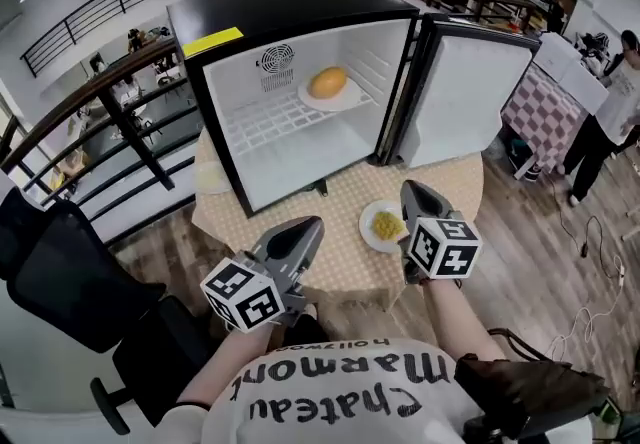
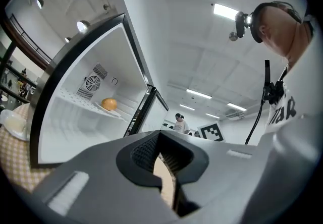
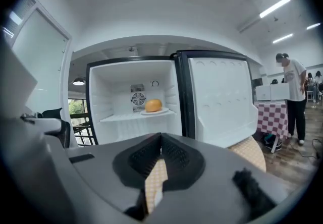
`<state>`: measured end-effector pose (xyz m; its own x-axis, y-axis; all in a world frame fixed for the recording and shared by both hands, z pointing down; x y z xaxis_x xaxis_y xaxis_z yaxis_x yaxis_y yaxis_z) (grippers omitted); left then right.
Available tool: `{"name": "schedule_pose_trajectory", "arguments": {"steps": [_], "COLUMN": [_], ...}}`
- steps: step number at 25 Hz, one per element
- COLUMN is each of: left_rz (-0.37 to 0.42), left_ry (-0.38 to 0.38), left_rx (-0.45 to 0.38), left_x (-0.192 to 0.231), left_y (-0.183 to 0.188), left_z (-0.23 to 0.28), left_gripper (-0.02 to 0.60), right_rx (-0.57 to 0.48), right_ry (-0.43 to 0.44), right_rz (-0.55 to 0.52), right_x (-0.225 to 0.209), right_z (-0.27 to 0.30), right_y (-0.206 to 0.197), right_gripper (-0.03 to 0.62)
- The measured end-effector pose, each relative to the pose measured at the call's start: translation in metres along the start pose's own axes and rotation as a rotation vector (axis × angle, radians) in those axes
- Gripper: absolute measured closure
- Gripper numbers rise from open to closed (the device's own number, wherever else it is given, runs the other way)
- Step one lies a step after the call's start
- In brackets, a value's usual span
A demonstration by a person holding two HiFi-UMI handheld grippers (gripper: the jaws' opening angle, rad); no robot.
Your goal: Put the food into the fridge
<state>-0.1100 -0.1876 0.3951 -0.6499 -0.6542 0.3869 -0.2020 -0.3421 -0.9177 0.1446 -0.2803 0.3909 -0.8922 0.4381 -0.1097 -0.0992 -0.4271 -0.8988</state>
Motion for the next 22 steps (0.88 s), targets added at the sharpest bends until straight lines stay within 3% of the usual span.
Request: {"name": "schedule_pose_trajectory", "arguments": {"steps": [5, 10, 22], "left_rz": [-0.067, -0.063, -0.062], "left_ry": [0.037, 0.057, 0.137], "left_rx": [-0.027, 0.005, -0.045], "left_x": [-0.060, -0.102, -0.134], "left_y": [-0.040, -0.067, -0.064], "left_z": [-0.017, -0.034, -0.052], "left_gripper": [0.574, 0.574, 0.574], "right_rx": [0.007, 0.010, 0.007], "right_ry": [0.051, 0.080, 0.127], "right_rz": [-0.019, -0.018, -0.042], "right_x": [-0.010, -0.010, -0.007], "right_z": [-0.073, -0.117, -0.141], "right_y": [-0.043, -0.070, -0.079], "right_gripper": [0.579, 0.579, 0.579]}}
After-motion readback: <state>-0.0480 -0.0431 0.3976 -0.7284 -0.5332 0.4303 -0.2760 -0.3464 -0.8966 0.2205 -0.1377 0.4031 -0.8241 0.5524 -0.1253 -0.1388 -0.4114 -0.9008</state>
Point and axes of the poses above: the fingertips, and each gripper's own axes: z forward along the fingers, x to its left, y out of its top, the point moved 9 cm from there along -z, backward along the fingers, and after that the axes turned 12 degrees about x, right-handed, at the moved point
